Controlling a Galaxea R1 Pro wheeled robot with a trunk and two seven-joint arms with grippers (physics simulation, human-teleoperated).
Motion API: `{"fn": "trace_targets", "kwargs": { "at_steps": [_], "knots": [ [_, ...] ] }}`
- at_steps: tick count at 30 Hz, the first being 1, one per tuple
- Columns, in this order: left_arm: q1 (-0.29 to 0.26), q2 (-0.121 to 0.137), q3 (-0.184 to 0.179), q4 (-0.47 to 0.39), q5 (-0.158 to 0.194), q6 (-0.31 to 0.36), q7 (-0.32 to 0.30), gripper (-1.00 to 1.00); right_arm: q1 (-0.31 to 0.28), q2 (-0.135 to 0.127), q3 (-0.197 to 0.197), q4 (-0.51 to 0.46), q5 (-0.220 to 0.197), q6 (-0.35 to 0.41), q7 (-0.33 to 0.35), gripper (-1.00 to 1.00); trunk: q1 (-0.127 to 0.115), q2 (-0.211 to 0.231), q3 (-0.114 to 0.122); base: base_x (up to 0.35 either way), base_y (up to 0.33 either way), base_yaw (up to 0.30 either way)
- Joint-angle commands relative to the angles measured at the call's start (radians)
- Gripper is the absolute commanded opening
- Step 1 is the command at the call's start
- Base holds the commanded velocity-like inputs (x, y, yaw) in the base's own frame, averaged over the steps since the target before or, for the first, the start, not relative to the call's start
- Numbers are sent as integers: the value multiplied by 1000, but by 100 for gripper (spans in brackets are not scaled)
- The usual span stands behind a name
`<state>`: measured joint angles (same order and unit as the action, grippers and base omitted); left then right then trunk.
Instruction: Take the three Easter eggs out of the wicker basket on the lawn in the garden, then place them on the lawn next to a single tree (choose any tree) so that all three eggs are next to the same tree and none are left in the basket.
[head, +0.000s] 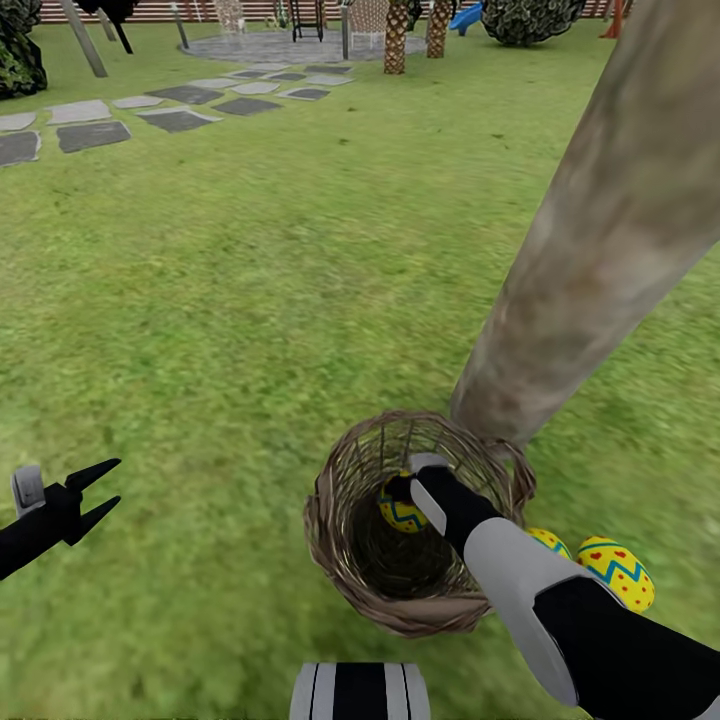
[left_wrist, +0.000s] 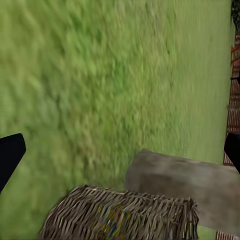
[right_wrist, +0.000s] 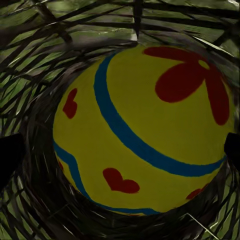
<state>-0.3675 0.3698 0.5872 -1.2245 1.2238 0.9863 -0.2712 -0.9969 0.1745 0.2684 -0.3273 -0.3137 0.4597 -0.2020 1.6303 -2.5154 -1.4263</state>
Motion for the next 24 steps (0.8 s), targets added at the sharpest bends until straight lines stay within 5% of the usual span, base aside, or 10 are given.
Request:
{"fn": "trace_targets", "kwargs": {
  "at_steps": [1,8,24],
  "knots": [
    [-1,-1,2,0,-7,5,-8,100,-1,0,6,0,-11,-7,-16,100,0,0,-1,0,0,0],
    [-1,0,2,0,-7,5,-8,100,0,0,6,2,-12,-29,-70,100,0,0,-2,0,0,0],
    [-1,0,2,0,-7,5,-8,100,0,0,6,4,-15,-27,-64,100,3,-2,-29,0,0,0]
  ]
}}
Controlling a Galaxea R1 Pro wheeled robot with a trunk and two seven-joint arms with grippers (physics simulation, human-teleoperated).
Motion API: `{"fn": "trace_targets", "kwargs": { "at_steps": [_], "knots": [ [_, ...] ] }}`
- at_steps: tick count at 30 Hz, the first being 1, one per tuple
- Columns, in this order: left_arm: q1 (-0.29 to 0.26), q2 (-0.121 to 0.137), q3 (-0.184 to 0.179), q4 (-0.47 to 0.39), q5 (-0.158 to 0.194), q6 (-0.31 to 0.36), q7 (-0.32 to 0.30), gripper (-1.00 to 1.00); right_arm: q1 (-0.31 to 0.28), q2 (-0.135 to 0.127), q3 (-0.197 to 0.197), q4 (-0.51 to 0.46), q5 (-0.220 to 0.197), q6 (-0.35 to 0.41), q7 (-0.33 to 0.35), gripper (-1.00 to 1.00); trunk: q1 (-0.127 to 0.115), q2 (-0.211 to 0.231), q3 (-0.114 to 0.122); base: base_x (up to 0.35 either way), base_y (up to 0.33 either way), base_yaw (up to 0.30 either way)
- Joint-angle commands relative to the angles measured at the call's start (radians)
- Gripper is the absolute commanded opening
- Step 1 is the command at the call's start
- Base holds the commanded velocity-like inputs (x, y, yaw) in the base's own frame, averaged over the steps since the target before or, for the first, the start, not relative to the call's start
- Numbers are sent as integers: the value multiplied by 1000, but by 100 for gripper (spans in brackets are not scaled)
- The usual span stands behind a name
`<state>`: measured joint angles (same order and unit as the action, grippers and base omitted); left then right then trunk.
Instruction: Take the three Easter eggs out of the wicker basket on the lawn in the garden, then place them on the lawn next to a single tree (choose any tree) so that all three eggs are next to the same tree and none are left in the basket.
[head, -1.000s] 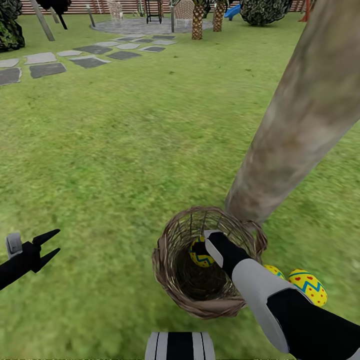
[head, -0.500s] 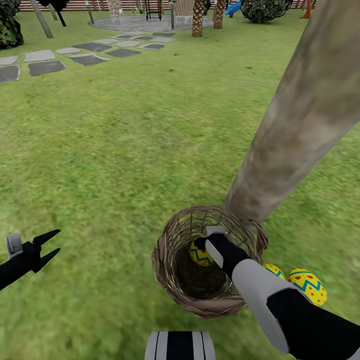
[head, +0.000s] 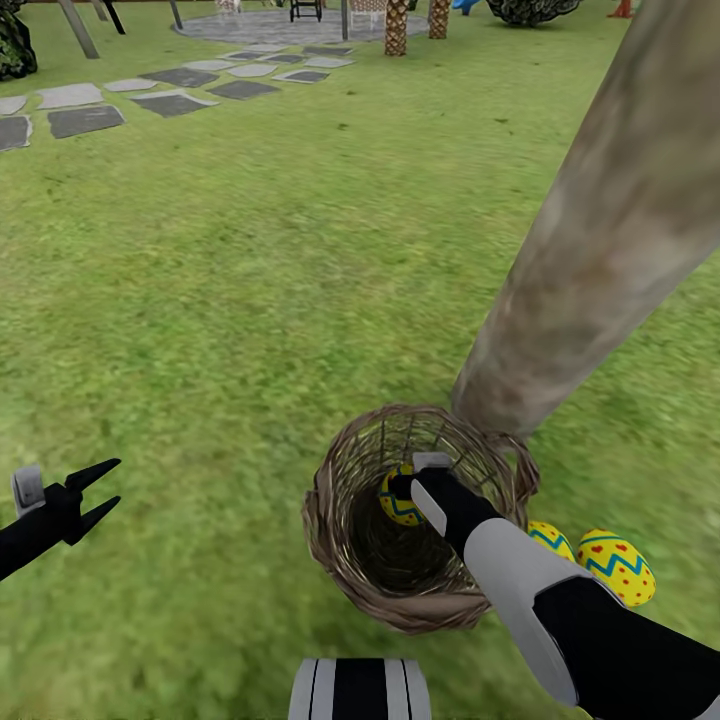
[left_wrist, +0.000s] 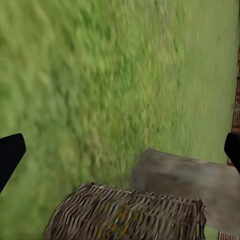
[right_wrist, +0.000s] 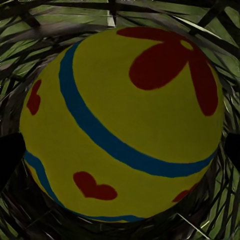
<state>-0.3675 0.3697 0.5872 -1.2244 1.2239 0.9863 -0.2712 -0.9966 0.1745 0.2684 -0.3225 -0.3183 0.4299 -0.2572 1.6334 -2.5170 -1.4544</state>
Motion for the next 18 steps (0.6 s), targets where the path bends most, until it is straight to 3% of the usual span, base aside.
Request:
{"fn": "trace_targets", "kwargs": {
  "at_steps": [1,18],
  "knots": [
    [-1,0,2,0,-7,5,-8,100,-1,0,6,-1,-10,3,-7,100,0,0,-1,0,0,0],
    [-1,0,2,0,-7,5,-8,100,-1,0,6,-4,-7,0,3,100,0,0,-6,0,0,0]
  ]
}}
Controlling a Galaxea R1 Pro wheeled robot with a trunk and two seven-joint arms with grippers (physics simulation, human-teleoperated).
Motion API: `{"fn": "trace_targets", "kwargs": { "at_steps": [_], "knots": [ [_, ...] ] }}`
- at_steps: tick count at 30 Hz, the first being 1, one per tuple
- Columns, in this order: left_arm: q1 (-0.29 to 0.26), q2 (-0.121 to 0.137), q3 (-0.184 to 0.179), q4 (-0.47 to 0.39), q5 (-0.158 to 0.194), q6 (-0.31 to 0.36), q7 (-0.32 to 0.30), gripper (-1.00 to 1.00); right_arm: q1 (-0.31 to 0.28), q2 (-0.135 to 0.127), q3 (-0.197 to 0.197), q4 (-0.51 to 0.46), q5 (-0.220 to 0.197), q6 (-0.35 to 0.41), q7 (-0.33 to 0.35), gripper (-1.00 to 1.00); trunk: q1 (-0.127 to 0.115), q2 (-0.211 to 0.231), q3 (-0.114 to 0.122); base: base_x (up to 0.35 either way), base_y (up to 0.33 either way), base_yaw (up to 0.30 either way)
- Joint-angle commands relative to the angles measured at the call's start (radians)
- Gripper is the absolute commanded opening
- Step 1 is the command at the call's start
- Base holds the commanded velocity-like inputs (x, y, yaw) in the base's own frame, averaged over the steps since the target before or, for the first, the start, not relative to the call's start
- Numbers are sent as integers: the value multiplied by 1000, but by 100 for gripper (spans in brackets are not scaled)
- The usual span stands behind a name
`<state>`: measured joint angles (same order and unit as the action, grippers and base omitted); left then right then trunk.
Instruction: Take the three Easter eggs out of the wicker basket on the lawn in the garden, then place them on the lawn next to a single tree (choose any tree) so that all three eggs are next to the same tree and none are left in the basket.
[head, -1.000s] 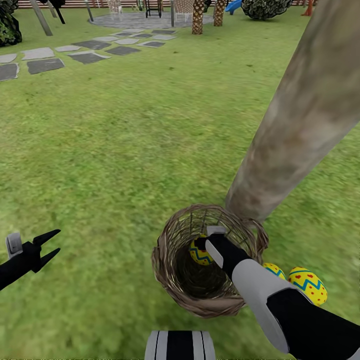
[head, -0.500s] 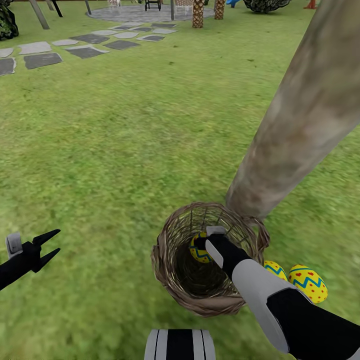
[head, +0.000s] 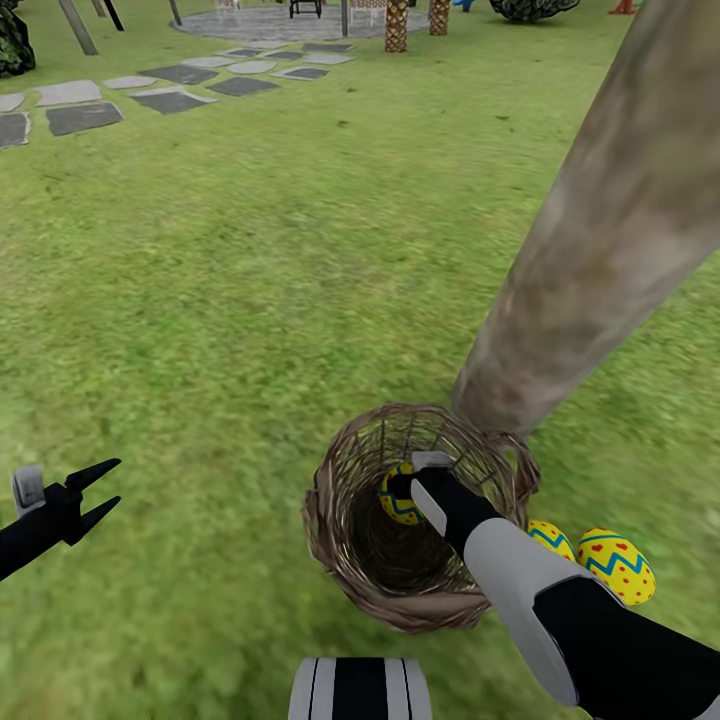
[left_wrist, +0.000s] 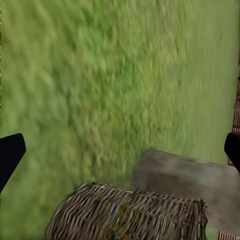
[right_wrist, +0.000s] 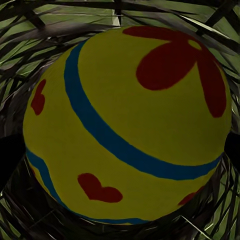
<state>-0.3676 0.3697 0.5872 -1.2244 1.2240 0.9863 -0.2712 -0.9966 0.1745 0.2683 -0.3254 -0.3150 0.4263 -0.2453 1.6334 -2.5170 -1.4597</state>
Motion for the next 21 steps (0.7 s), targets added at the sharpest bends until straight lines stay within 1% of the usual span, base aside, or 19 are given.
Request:
{"fn": "trace_targets", "kwargs": {
  "at_steps": [1,3,5,16,18,20,21],
  "knots": [
    [-1,0,2,0,-7,5,-8,100,-1,0,6,-1,-10,3,-10,100,0,0,-1,0,0,0],
    [-1,0,2,0,-8,5,-8,100,-1,0,6,-1,-11,3,-13,100,1,-1,-8,0,0,0],
    [-1,0,2,0,-8,5,-8,100,-1,0,5,0,-12,3,-15,100,1,-1,-8,0,0,0],
    [-1,0,2,0,-7,5,-8,100,-1,0,5,-1,-12,4,-9,100,4,-3,-39,0,0,0],
    [-1,0,2,0,-6,5,-8,100,-1,0,5,-1,-12,5,-9,100,4,-3,-39,0,0,0],
    [-1,0,2,0,-6,5,-8,100,-1,0,5,-1,-12,5,-8,100,5,-3,-47,0,0,0],
    [-1,0,2,0,-6,5,-8,100,-1,0,5,-1,-12,5,-8,100,5,-3,-47,0,0,0]
  ]
}}
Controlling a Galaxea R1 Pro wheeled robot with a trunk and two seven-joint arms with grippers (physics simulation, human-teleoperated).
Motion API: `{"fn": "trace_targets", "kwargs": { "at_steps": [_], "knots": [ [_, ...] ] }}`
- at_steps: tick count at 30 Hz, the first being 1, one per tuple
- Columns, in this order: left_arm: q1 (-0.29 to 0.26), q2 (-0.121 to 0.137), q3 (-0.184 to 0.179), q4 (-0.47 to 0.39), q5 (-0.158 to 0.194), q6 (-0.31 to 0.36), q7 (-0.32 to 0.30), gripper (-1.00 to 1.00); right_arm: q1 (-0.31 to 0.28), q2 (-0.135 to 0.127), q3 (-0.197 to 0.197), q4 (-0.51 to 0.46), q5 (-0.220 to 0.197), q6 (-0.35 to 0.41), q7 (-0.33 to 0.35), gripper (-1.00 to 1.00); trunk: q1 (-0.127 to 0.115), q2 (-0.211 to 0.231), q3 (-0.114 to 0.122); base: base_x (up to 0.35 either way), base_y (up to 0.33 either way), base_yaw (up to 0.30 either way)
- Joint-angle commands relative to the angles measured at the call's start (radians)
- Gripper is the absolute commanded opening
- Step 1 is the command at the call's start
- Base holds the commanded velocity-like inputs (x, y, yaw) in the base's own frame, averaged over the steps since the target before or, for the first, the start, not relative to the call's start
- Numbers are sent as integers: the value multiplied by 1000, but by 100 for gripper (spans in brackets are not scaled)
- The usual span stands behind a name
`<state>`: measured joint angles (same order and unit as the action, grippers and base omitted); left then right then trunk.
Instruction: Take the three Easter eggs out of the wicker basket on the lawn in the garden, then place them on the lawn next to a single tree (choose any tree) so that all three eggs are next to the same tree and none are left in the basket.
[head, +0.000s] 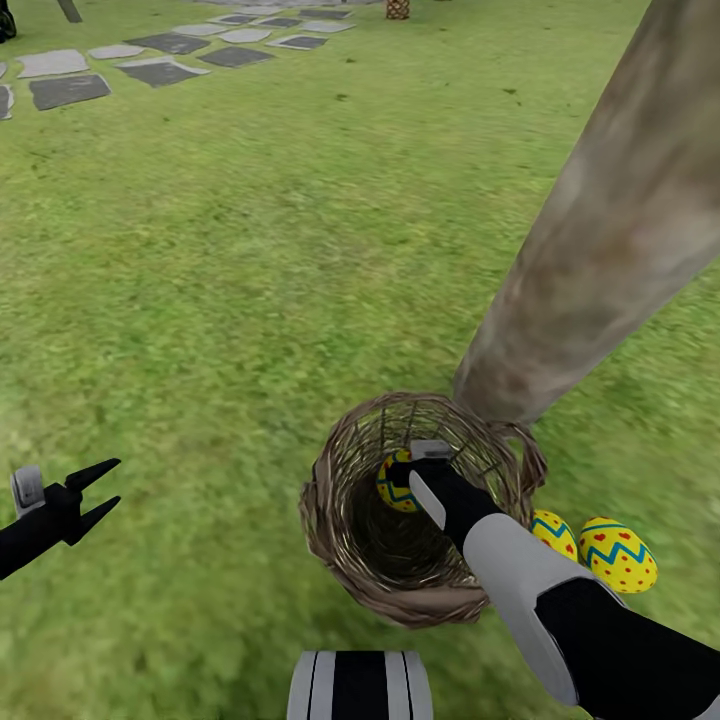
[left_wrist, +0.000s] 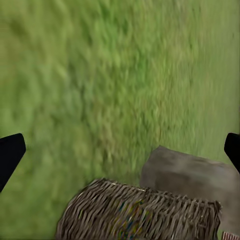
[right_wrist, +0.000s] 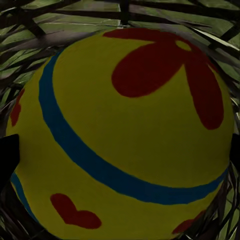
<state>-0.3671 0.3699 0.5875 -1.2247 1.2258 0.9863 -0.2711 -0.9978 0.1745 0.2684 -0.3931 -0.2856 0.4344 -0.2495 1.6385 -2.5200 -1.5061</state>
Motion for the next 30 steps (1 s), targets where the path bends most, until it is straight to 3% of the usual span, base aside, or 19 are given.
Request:
{"fn": "trace_targets", "kwargs": {
  "at_steps": [1,9,30],
  "knots": [
    [-1,0,2,1,-8,5,-8,100,1,0,5,66,-41,-3,-4,-100,0,0,-1,0,0,0],
    [-1,0,2,1,-7,5,-8,100,1,0,3,65,-41,-3,-3,-100,2,-1,-12,0,0,0],
    [-1,0,-4,-13,-9,12,-7,100,0,0,3,65,-41,3,-4,-100,-4,2,38,0,0,0]
  ]
}}
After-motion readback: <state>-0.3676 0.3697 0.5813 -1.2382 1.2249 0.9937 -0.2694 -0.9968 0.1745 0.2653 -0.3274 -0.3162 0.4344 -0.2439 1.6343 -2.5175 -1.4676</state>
